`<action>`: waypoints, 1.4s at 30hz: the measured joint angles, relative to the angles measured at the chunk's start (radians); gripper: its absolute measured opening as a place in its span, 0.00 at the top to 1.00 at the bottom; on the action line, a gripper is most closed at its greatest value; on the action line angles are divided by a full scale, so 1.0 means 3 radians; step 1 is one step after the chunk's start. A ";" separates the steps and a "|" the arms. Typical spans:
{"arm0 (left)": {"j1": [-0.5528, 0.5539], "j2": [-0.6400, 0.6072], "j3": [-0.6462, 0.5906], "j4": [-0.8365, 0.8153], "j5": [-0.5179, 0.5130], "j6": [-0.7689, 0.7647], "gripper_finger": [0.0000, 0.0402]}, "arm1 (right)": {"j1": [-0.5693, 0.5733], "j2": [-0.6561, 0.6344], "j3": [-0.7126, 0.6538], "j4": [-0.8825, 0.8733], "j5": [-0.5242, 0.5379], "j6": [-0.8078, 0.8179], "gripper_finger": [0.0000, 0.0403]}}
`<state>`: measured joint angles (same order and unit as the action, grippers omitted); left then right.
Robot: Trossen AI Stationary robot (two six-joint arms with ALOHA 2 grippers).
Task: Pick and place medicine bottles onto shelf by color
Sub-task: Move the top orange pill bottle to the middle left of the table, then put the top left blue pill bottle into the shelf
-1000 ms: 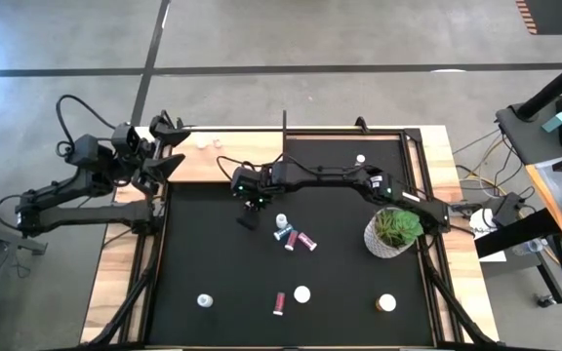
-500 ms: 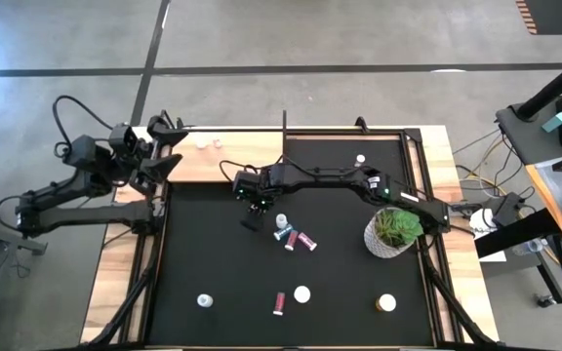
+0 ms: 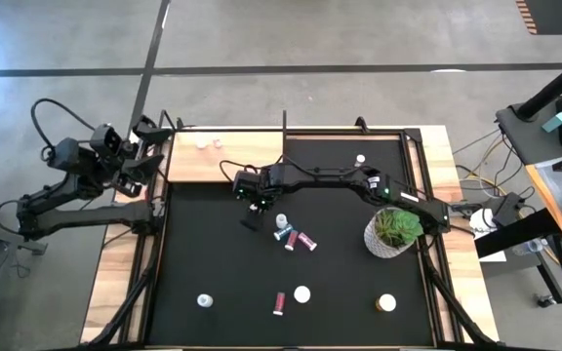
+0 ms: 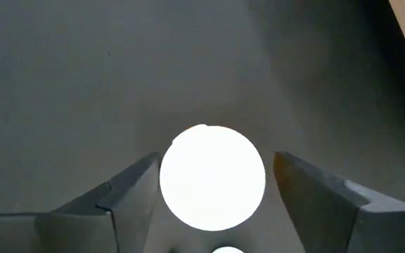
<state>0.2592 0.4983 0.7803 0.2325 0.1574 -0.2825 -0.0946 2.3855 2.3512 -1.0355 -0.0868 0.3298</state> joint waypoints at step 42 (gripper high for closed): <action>0.0000 0.0096 0.0000 -0.0127 -0.0001 0.0003 0.28 | 0.0009 -0.1616 -0.1524 -0.1530 0.0901 -0.0585 0.40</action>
<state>0.2592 0.5270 0.7803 0.1944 0.1570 -0.2817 -0.0917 1.9008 1.8940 -1.4944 0.1834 0.1541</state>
